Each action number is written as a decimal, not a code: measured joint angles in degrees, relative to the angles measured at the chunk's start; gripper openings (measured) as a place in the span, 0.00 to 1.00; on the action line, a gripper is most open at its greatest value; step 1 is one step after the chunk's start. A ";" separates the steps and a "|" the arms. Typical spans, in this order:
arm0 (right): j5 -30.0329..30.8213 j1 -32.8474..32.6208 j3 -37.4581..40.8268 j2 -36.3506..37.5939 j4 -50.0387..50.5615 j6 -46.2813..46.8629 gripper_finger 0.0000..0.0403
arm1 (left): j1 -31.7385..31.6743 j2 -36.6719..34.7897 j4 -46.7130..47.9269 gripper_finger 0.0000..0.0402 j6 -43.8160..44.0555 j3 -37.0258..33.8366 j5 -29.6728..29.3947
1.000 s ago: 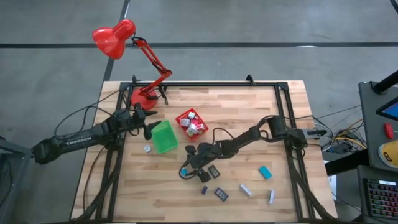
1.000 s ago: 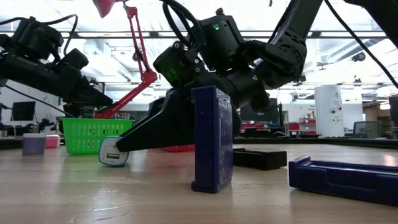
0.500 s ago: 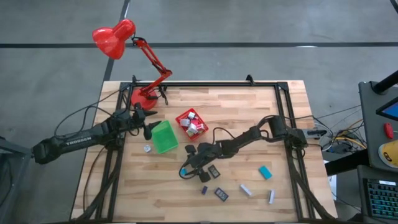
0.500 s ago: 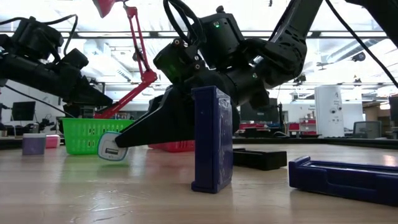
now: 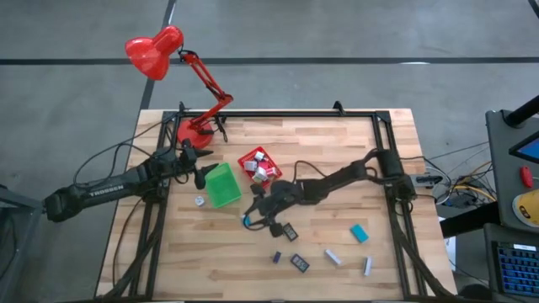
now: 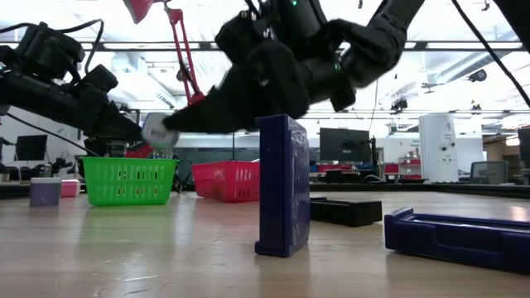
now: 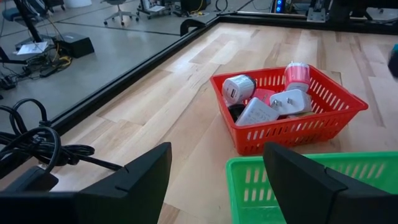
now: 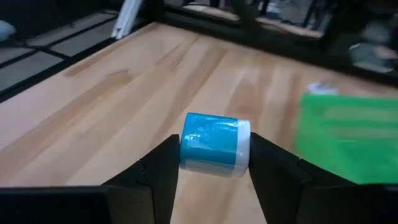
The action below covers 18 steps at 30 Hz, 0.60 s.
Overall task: Pick & Place Office items
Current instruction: Put the blue charger adapter into the red bin
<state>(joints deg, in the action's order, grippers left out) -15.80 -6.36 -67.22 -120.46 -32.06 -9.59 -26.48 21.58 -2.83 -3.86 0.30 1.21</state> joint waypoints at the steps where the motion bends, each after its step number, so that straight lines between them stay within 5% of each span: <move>1: 0.59 0.33 0.09 1.12 0.99 -0.77 0.42 | 0.00 0.00 0.00 0.64 0.00 0.00 0.00; 13: 5.12 8.26 1.26 15.58 26.17 -1.35 0.41 | 0.00 -0.04 0.37 0.64 0.00 0.00 0.00; 18: 8.49 13.02 2.35 17.75 27.26 -2.37 0.42 | 0.00 0.02 0.36 0.64 0.00 0.01 -0.01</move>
<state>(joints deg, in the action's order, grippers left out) -7.31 6.66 -64.87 -102.72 -4.80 -11.96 -26.48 21.61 -2.47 -3.86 0.30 1.20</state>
